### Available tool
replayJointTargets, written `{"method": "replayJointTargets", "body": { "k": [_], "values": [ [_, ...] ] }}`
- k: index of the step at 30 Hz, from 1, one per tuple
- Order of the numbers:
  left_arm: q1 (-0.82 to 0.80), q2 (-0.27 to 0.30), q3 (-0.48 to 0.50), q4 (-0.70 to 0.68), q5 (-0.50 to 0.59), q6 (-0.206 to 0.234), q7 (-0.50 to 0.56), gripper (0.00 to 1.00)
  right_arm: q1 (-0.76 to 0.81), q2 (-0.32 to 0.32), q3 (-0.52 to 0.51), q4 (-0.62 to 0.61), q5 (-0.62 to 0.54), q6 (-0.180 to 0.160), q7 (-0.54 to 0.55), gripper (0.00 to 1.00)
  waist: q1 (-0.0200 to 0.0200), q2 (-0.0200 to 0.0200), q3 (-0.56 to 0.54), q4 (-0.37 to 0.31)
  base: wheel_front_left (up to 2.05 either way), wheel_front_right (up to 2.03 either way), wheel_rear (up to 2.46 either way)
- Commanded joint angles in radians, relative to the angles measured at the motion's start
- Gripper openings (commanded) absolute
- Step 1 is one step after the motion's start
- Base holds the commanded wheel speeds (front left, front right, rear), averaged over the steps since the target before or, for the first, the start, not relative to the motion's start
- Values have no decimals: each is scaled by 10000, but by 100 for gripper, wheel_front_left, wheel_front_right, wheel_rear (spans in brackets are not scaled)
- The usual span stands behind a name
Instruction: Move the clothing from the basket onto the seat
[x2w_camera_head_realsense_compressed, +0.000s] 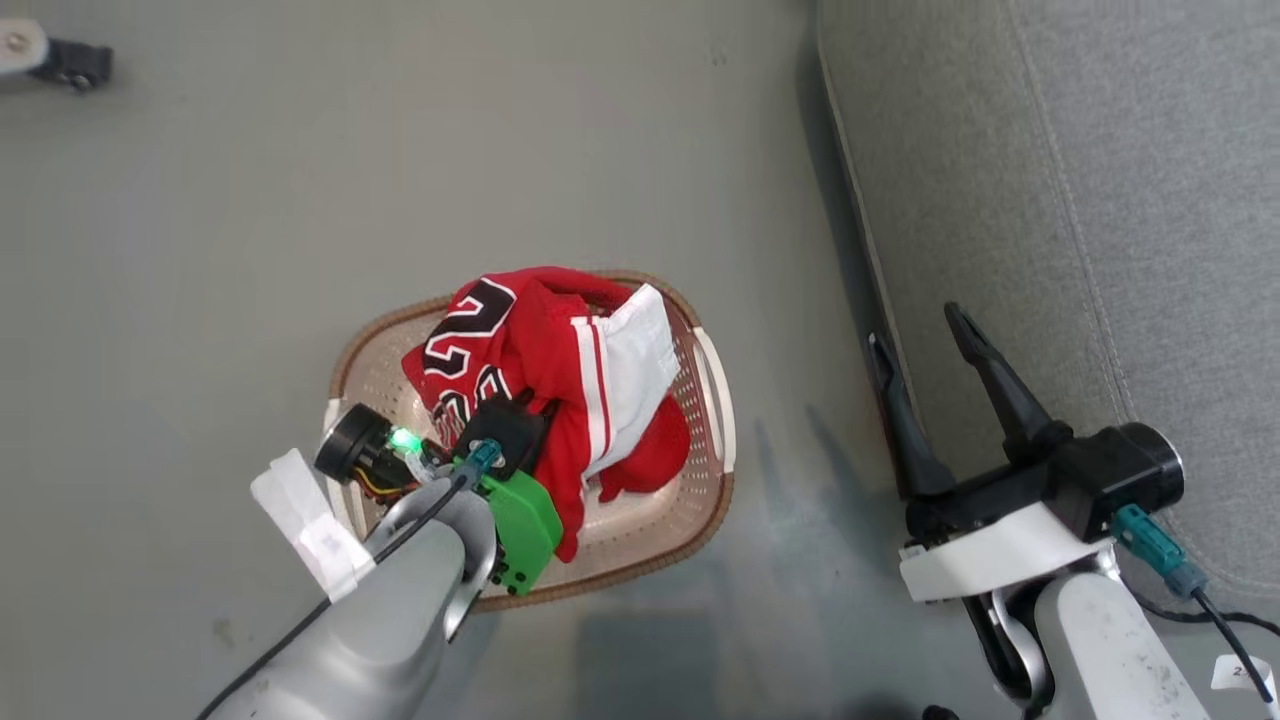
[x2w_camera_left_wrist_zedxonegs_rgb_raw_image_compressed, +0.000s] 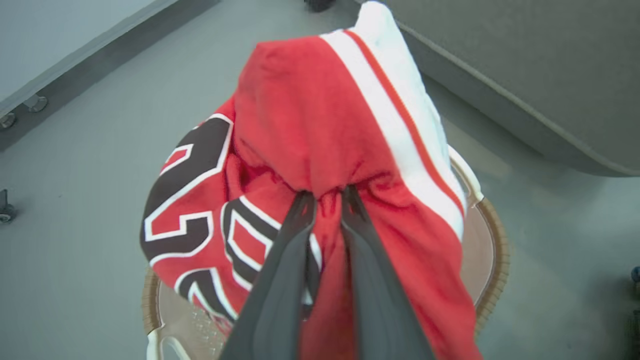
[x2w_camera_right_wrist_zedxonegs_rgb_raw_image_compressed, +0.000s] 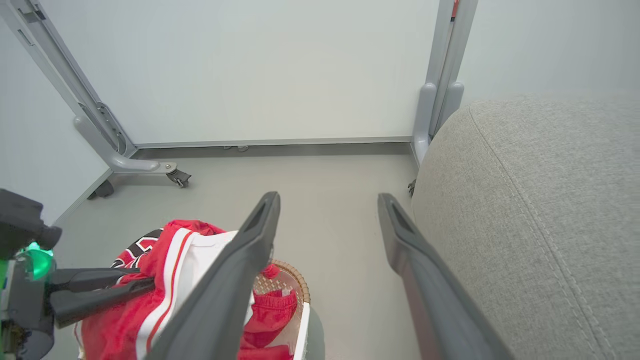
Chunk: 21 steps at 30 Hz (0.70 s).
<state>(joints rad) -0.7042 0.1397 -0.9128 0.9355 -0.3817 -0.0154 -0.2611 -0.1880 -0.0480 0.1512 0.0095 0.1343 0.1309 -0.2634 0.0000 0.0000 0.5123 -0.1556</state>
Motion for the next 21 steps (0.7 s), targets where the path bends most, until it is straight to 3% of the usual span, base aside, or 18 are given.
{"method": "replayJointTargets", "body": {
  "k": [1, 10, 21],
  "values": [
    [429, 19, 221, -368, -163, 89, -55, 0, 334, -43, -39, 58, -71, -3, -20, 100, 0, 0, -1959, 821, 0, 0, 0],
    [2452, -48, 1799, -3000, -276, 420, -57, 0, 1546, -42, -100, 272, -197, -3, -20, 100, 0, 0, -3882, 1224, 0, 0, 0],
    [3556, -329, 2773, -4757, -7, 175, -50, 0, 2546, -42, 174, 473, -36, -3, -20, 100, 0, 0, -5156, 1222, 0, 0, 0]
  ]
}}
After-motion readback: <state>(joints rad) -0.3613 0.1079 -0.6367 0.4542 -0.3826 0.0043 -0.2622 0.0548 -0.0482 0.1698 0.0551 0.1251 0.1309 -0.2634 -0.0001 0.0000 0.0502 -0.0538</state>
